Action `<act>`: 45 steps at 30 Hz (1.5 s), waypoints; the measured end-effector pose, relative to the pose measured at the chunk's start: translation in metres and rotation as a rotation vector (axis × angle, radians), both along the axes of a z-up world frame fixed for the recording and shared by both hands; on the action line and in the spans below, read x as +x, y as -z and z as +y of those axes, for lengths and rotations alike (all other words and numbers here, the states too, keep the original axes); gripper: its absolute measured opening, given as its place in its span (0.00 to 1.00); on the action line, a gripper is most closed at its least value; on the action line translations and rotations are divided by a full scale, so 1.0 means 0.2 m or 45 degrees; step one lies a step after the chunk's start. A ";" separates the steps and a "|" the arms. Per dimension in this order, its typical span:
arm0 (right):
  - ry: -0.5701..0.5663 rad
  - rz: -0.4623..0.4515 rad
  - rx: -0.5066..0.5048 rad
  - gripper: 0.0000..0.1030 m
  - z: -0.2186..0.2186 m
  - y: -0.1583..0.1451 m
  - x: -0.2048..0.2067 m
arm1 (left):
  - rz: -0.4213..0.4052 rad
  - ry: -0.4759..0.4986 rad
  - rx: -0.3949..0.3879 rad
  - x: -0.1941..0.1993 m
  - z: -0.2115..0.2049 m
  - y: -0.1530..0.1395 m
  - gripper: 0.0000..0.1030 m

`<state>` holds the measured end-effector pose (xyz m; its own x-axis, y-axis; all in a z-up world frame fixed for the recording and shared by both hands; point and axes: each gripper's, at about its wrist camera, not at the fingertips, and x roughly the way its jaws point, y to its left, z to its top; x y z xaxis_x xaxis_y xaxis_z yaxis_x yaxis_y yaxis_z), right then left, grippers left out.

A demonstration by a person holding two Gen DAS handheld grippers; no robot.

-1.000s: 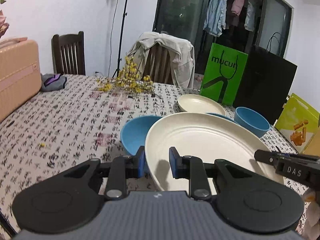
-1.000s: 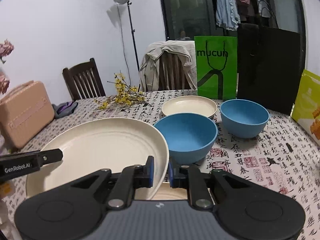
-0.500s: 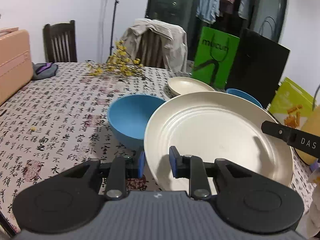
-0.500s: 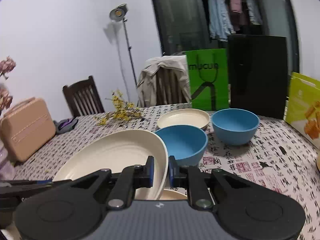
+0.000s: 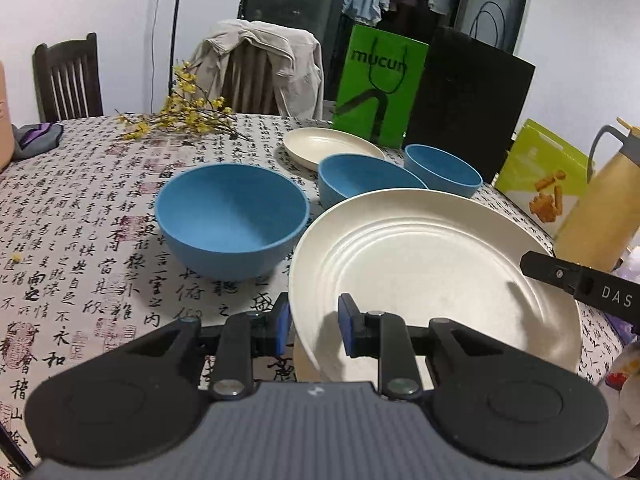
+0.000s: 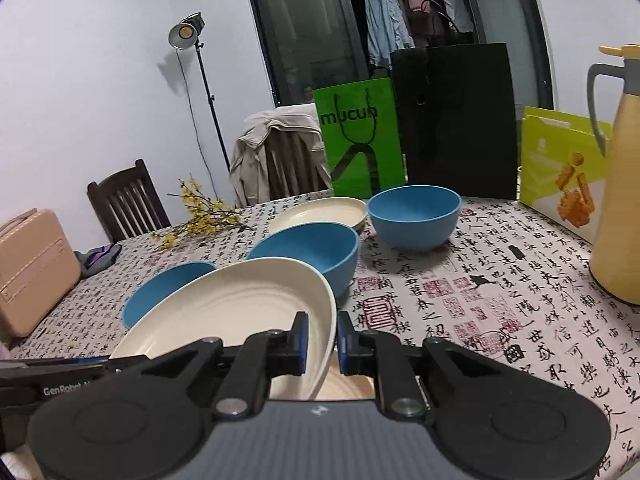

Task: Organize plates and bowls
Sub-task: 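Lower the cream plate onto the table beside the blue bowls with both tools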

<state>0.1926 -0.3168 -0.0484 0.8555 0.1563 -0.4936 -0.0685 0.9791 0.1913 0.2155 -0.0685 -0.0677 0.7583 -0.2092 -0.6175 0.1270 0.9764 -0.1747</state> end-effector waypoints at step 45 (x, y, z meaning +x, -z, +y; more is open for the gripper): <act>-0.073 0.098 -0.042 0.14 0.00 0.34 0.03 | 0.050 0.127 0.188 0.07 -0.02 0.24 0.24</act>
